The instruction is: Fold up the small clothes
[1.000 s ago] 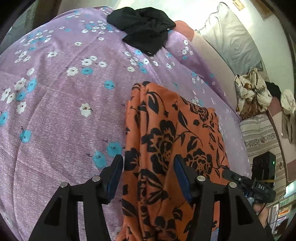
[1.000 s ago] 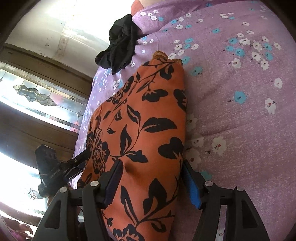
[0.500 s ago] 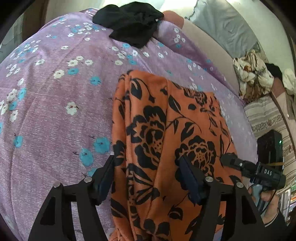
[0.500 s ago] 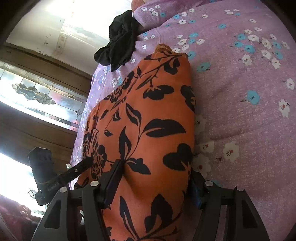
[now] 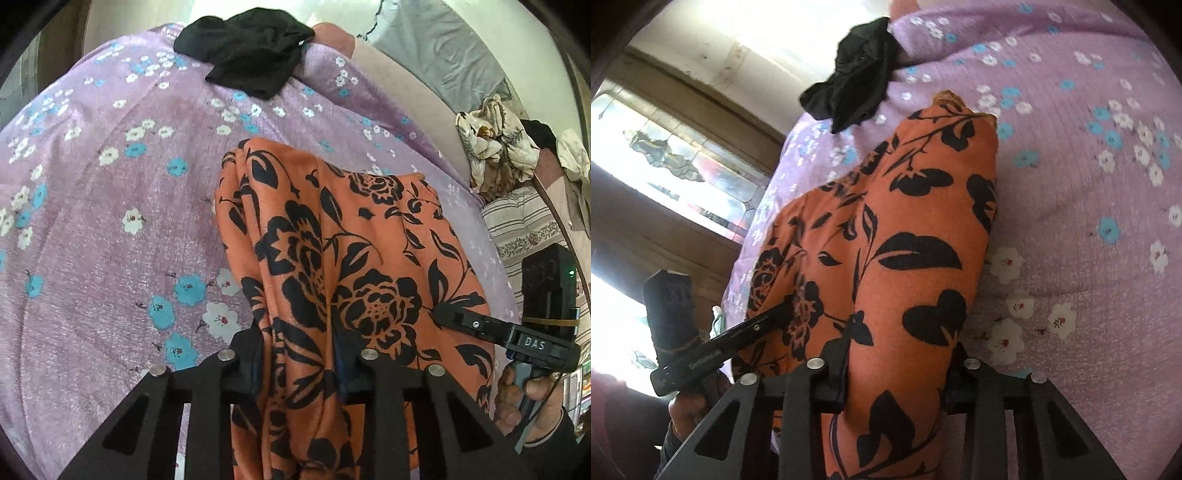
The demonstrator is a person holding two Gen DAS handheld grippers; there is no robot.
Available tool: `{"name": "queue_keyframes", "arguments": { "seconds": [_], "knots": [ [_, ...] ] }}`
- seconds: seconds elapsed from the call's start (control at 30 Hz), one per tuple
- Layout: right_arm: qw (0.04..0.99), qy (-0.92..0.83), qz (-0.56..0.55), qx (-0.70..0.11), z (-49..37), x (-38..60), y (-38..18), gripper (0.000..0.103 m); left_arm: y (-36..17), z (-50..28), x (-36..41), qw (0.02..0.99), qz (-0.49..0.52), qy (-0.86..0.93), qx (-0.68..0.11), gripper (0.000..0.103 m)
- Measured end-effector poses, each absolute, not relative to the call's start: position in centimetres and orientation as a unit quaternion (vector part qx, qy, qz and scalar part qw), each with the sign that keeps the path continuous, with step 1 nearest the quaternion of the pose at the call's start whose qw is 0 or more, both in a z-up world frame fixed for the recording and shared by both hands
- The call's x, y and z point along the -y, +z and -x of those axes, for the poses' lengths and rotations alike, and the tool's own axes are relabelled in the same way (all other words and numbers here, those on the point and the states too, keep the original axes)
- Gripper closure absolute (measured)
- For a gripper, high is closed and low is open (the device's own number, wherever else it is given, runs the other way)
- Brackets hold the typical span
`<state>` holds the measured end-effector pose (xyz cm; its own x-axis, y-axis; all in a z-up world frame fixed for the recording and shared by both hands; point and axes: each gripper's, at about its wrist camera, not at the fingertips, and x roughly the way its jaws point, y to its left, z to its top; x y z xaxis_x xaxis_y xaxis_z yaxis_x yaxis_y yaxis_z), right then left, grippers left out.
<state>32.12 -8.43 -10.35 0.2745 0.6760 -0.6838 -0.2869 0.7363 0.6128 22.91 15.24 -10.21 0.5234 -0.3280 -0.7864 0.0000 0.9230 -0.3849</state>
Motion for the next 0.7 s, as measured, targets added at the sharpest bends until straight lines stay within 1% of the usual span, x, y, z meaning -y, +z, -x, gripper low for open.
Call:
{"name": "queue_keyframes", "arguments": {
  "seconds": [0.17,0.37,0.7],
  "knots": [
    [0.786,0.323,-0.181,-0.495,-30.9,10.0,-8.2,0.068,-8.5,-21.7,-13.3,0.863,0.172,-0.104,-0.463,0.075],
    [0.804,0.313,-0.18,-0.473,-28.7,14.3,-6.4,0.068,-6.7,-19.8,-8.9,0.873,0.164,-0.124,-0.442,0.075],
    [0.818,0.294,-0.186,-0.458,-25.3,20.3,-5.2,0.068,-5.5,-17.9,-2.1,0.873,0.13,-0.155,-0.444,0.075]
  ]
}}
